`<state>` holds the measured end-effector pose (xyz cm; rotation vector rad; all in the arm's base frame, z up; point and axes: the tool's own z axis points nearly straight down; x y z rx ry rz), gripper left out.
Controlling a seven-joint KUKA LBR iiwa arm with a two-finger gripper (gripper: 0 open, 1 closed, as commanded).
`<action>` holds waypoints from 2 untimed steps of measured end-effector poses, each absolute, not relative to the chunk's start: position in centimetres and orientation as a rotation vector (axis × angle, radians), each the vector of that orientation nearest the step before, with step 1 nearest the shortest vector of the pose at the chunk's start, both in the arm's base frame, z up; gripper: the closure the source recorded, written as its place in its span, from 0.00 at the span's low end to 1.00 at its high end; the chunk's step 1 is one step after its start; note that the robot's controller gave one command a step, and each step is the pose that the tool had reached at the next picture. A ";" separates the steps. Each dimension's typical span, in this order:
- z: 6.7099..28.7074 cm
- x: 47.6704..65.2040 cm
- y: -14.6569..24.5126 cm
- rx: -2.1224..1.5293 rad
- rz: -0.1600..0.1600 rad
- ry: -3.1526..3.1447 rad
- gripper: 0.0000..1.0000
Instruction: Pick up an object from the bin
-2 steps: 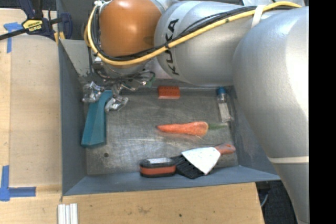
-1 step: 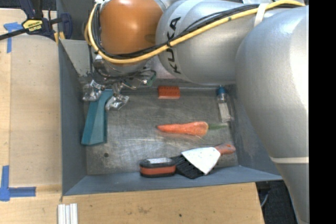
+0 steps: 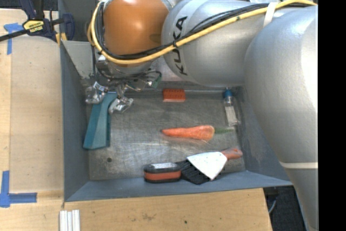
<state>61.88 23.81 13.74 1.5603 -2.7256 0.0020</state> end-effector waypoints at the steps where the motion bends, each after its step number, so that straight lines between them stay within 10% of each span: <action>1: 14.4 61.8 23.8 1.558 0.001 -2.724 1.00; 2: 15.5 61.7 23.8 1.556 -0.002 -2.722 1.00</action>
Offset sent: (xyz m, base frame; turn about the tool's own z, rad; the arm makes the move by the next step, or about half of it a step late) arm 0.0000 0.0001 0.0582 0.0000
